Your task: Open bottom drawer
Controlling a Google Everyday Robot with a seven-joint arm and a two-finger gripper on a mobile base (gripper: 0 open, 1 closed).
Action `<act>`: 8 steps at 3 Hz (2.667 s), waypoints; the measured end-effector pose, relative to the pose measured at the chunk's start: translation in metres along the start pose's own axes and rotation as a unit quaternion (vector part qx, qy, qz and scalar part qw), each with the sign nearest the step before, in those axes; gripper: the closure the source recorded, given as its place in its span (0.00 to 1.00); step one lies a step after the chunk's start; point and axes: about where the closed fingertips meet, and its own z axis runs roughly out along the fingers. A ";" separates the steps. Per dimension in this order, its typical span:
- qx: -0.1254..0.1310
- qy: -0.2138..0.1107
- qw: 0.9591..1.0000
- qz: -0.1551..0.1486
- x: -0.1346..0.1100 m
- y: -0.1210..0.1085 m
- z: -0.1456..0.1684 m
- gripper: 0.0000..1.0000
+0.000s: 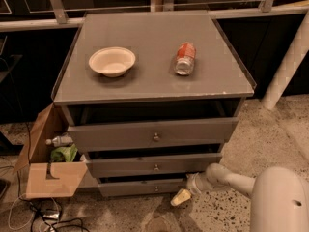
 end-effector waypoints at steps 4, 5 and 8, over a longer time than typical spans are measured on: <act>-0.005 0.039 0.999 0.004 0.015 0.003 0.012 0.00; -0.007 0.043 0.999 0.009 0.021 0.009 0.009 0.00; -0.010 0.056 0.998 0.035 0.045 0.039 -0.018 0.00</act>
Offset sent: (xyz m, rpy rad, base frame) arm -0.0274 -0.0075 -0.0634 -0.1295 0.1415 0.0436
